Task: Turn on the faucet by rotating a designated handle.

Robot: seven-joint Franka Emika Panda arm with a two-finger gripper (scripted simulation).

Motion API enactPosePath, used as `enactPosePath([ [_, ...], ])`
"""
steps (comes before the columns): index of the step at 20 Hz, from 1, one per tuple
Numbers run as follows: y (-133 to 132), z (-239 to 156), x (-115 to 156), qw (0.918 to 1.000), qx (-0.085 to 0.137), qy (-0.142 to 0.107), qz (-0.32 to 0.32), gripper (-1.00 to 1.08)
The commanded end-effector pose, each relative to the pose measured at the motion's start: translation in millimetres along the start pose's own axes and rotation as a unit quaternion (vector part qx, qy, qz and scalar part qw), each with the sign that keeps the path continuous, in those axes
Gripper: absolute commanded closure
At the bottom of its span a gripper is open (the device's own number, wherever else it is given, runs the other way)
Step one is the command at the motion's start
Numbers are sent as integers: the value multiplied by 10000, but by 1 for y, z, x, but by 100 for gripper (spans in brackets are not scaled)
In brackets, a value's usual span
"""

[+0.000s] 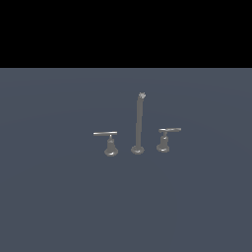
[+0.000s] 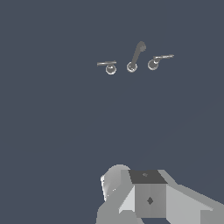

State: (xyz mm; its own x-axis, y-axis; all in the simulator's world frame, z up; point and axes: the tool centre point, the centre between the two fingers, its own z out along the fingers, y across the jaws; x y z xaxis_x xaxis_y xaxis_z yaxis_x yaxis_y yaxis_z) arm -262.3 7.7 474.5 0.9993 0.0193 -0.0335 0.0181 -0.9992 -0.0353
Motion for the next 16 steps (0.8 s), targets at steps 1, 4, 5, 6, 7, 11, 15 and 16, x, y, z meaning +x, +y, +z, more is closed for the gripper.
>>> enactPosePath([
  [1,0,0,0,10000,0,0,0,108],
  [4,1,1,1,10000,5,-4,12,108],
  [5,2,2,1,10000,8,-8,20,108],
  [6,2,3,2,10000,13,-12,31,108],
  [7,3,4,3,10000,17,-17,41,108],
  [11,5,5,3,10000,23,-23,54,108],
  [15,5,6,5,10000,27,-23,77,108],
  [16,5,6,6,9999,31,-23,96,108],
])
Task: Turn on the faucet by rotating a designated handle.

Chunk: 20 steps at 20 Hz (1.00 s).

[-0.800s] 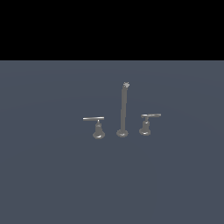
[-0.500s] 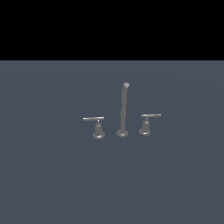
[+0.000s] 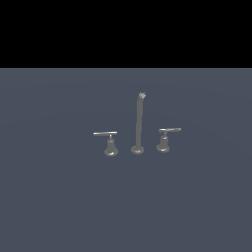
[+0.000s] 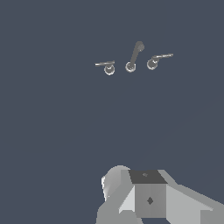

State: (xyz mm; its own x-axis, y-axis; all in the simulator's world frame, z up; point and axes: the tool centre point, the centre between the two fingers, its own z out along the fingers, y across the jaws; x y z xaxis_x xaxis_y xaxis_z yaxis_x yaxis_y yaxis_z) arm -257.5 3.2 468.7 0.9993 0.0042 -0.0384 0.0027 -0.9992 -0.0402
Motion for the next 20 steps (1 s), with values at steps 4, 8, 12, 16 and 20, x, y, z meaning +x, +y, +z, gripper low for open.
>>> enactPosePath([
  [4,2,3,11,9999,32,2,162,108],
  [8,4,8,27,9992,76,6,398,108],
  [12,8,15,49,9972,133,9,734,108],
  [16,15,28,77,9928,199,11,1182,108],
  [20,24,45,109,9848,263,11,1718,108],
])
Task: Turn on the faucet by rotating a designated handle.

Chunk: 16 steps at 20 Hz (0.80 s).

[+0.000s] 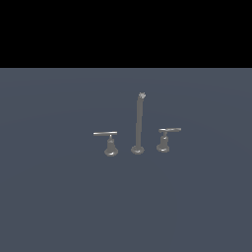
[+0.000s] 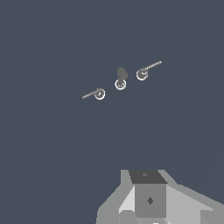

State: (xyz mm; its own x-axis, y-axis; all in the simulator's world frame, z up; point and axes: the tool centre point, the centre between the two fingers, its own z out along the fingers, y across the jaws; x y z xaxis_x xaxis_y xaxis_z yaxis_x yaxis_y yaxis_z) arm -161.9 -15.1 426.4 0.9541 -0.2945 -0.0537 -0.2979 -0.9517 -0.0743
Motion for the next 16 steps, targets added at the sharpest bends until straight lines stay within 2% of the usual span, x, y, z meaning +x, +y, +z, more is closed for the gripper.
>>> enactPosePath([
  [1,0,12,21,9994,38,2,346,108],
  [9,7,57,86,9891,111,17,1467,108],
  [16,21,106,137,9695,118,51,2449,108],
])
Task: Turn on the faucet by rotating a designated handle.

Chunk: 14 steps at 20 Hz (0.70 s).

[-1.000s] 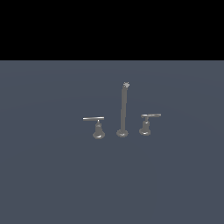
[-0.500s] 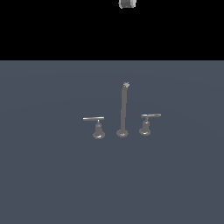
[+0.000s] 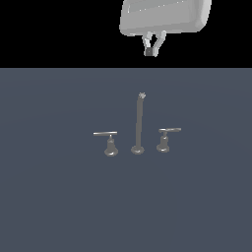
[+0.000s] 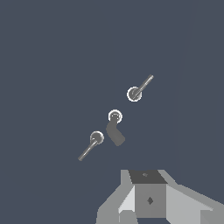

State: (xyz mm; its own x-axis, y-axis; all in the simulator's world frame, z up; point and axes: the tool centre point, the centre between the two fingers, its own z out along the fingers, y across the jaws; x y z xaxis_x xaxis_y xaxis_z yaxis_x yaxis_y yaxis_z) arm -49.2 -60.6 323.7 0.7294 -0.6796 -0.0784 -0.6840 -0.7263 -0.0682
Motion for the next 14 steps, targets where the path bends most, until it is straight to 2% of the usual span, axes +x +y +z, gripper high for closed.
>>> enactPosePath([
  [1,-2,19,18,9993,1,24,366,108],
  [7,-1,69,60,9925,-25,99,1221,108],
  [14,8,132,103,9754,-83,232,2192,108],
])
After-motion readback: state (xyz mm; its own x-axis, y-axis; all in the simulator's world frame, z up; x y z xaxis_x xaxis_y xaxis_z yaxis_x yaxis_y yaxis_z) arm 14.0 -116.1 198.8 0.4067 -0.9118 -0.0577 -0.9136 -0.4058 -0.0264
